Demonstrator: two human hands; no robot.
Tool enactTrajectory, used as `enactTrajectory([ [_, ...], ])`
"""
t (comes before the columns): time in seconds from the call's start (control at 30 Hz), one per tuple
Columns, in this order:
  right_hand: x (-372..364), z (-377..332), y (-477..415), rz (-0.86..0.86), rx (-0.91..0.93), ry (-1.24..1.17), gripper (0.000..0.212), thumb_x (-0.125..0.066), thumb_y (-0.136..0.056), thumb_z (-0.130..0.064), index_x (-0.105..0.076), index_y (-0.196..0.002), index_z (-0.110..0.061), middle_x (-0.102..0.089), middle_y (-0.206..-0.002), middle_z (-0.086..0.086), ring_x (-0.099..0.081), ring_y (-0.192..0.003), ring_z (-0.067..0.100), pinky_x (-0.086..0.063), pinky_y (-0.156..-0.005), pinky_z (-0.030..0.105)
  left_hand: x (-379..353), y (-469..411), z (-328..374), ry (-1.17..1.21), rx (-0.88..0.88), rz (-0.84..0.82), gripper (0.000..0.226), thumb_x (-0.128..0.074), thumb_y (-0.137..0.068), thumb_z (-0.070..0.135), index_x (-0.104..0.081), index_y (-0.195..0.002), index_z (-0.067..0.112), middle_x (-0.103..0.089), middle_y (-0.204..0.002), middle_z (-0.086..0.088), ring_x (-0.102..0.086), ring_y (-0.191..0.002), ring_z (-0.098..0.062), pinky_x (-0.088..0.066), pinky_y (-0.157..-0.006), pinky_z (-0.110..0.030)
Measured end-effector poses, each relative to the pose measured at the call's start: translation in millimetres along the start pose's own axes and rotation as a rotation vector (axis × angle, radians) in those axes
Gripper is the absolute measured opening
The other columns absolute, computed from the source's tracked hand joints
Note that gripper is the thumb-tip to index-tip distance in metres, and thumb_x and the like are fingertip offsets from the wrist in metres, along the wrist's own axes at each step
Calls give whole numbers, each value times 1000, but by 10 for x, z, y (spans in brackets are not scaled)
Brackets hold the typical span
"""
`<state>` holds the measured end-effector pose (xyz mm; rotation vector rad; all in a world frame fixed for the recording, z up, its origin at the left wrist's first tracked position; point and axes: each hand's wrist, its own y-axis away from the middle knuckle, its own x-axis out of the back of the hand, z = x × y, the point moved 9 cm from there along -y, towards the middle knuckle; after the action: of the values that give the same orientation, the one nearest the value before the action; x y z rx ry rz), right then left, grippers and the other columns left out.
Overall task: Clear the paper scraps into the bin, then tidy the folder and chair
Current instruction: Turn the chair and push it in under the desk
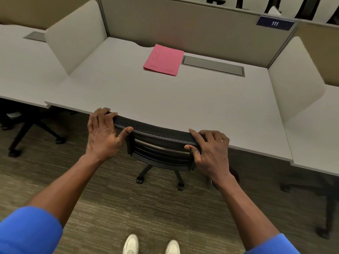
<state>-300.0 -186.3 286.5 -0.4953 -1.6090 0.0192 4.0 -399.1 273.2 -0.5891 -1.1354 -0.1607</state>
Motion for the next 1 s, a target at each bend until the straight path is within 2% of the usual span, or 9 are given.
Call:
enactTrajectory([
  [0.4, -39, 53, -95, -19, -18, 32, 63, -27, -100, -76, -48, -150, -43, -63, -127, -10, -52, -122, 20, -37, -104, 49, -39, -79, 25, 24, 10, -9, 88, -32, -89, 92, -46, -137, 19, -37, -148, -9, -33, -150, -36, -23, -128, -60],
  [0.83, -65, 70, -182, -21, -17, 29, 62, -30, -100, -75, -49, -149, -43, -63, -126, -8, -51, -121, 20, -37, -100, 46, -89, -175, -5, 12, 4, 1, 86, -33, -89, 92, -45, -136, 20, -38, -147, -10, -35, -147, -36, -27, -126, -60],
  [0.93, -58, 64, -185, -25, -14, 27, 60, -36, -100, -73, -49, -149, -42, -63, -126, -7, -52, -121, 21, -37, -100, 46, -99, -183, -19, 2, 5, -5, 86, -33, -89, 92, -45, -136, 21, -37, -147, -9, -35, -148, -35, -25, -127, -61],
  [1.0, -39, 56, -177, -35, -17, 28, 62, -32, -99, -75, -49, -149, -42, -63, -126, -7, -52, -121, 21, -37, -101, 46, -96, -183, -21, 2, 9, -12, 85, -33, -88, 93, -45, -135, 22, -37, -147, -8, -34, -149, -35, -23, -128, -62],
])
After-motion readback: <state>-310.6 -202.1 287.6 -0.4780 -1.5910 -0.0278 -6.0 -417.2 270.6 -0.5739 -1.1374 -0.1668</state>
